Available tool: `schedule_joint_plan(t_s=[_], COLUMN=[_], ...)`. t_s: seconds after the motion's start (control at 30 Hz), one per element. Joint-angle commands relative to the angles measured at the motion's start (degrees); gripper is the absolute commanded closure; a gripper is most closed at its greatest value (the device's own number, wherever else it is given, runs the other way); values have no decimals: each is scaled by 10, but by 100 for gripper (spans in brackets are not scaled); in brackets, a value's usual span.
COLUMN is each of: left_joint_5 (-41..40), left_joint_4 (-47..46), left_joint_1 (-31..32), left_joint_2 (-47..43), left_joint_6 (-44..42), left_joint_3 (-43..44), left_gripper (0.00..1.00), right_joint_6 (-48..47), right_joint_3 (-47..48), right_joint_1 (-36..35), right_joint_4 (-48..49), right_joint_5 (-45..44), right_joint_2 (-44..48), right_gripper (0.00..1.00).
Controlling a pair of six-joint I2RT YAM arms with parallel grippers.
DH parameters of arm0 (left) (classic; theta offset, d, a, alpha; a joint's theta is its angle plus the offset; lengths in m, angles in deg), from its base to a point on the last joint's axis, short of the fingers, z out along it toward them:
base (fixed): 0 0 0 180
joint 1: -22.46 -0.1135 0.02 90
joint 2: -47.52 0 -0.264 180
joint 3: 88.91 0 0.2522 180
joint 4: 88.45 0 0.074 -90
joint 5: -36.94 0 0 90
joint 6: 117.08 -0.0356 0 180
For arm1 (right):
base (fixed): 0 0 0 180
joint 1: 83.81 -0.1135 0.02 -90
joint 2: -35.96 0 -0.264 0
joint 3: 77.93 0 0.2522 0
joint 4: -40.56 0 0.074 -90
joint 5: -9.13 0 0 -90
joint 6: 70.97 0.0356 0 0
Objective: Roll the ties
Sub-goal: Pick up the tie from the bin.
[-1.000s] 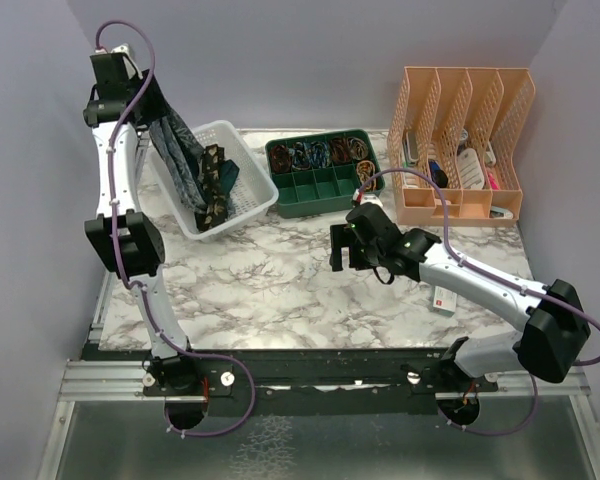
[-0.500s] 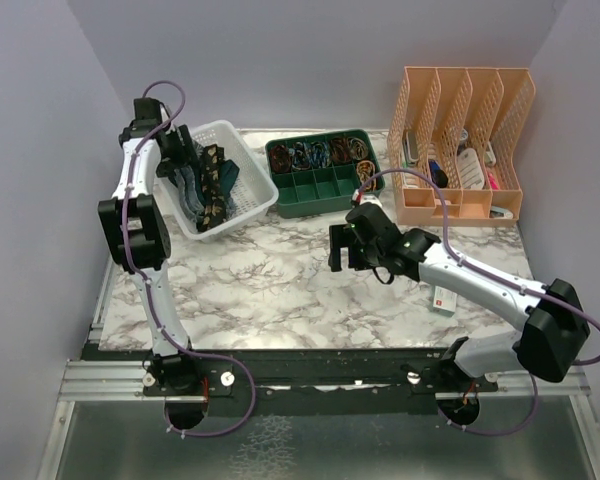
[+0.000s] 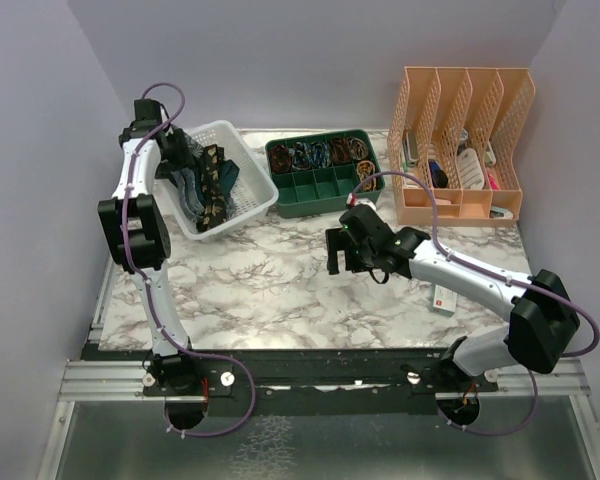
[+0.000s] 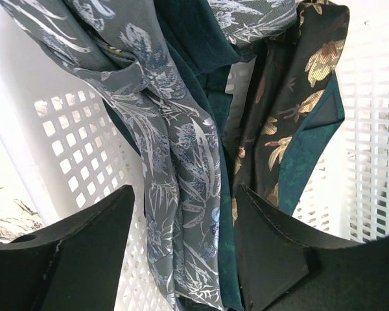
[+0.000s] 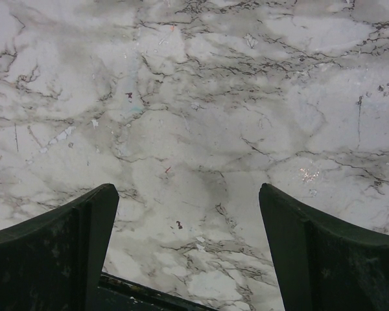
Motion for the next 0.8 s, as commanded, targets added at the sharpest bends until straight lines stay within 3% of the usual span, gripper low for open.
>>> schedule_joint_plan(t_s=[0.0, 0.27, 0.6, 0.77], left_joint_5=[18, -2, -29, -50], left_joint_4=[12, 19, 17, 16], left_joint_1=[3, 4, 6, 5], left_joint_2=[20, 40, 6, -40], left_joint_6=[-17, -21, -26, -26], left_joint_3=[6, -7, -1, 4], left_gripper=[35, 51, 99, 100], right_joint_6=[-12, -13, -9, -8], right_joint_3=[20, 25, 23, 24], right_joint_1=[-1, -1, -1, -1], right_joint_4=[-13, -22, -25, -28], right_joint_5=[-4, -7, -5, -6], right_joint_2=[-10, -17, -20, -18], right_gripper=[4, 4, 4, 4])
